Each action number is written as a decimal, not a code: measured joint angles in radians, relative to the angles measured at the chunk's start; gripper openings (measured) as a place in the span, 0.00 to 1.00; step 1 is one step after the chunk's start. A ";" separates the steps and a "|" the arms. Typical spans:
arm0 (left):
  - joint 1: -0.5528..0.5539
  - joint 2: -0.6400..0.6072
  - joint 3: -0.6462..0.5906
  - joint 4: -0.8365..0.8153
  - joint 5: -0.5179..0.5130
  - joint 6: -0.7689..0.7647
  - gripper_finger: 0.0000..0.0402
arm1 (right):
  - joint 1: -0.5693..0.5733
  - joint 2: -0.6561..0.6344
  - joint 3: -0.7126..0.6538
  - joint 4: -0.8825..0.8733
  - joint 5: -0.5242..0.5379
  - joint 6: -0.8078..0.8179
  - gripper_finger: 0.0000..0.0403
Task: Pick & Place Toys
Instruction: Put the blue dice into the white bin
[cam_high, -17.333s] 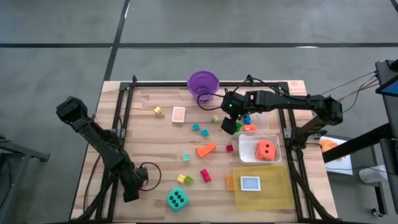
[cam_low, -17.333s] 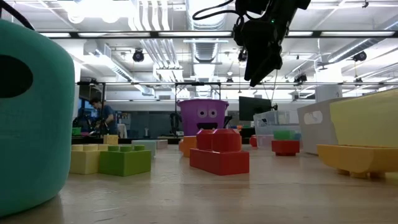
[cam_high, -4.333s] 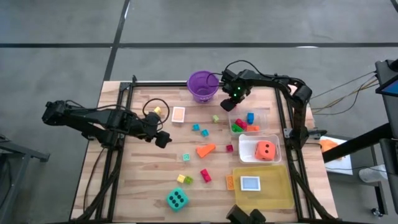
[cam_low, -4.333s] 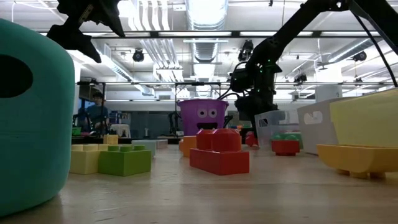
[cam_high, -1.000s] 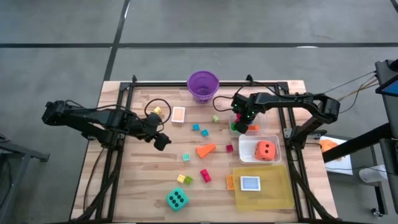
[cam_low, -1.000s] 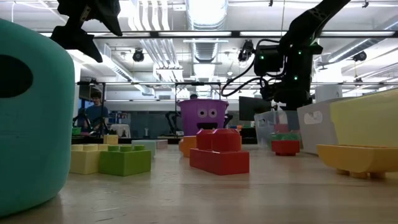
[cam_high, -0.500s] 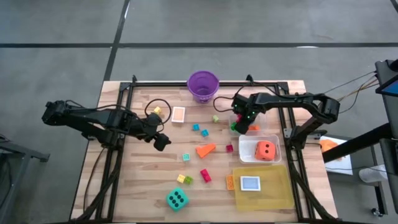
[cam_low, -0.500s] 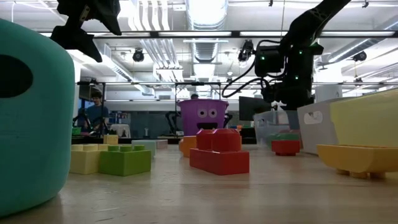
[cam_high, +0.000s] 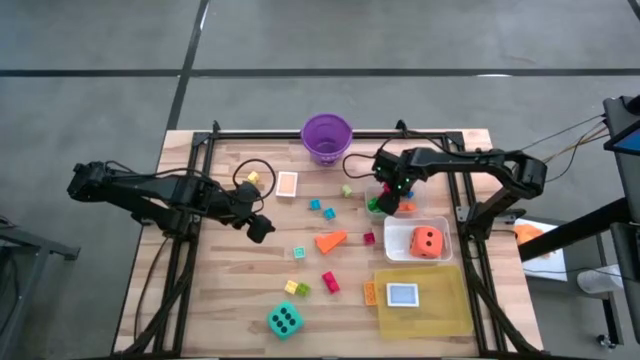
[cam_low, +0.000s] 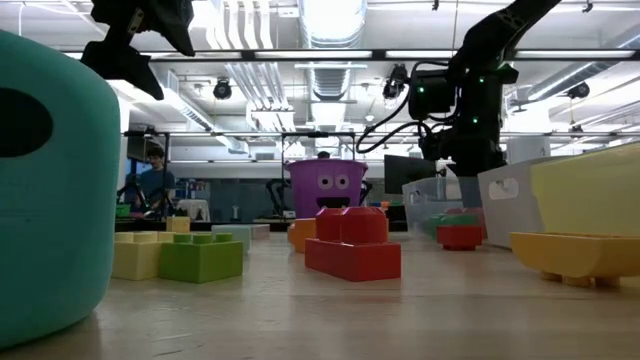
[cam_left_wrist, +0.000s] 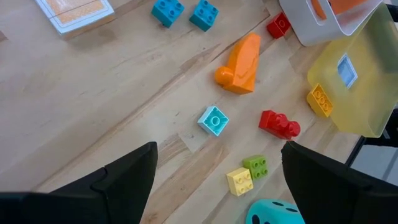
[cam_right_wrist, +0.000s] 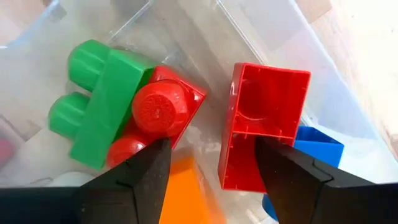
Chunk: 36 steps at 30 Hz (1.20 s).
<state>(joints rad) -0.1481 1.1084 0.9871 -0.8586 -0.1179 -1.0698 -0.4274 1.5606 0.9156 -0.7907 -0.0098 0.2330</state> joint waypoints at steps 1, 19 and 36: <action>0.000 0.000 0.000 0.000 0.003 0.000 0.83 | 0.000 0.000 0.007 -0.010 0.000 -0.001 0.57; -0.050 0.000 0.000 0.000 0.173 0.047 0.83 | 0.052 -0.053 0.191 -0.209 0.037 0.067 0.57; -0.259 0.137 0.086 -0.001 0.190 0.008 0.83 | 0.283 -0.141 0.227 -0.223 0.040 0.476 0.57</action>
<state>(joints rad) -0.4076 1.2449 1.0733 -0.8592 0.0723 -1.0617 -0.1444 1.4200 1.1423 -1.0142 0.0305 0.7089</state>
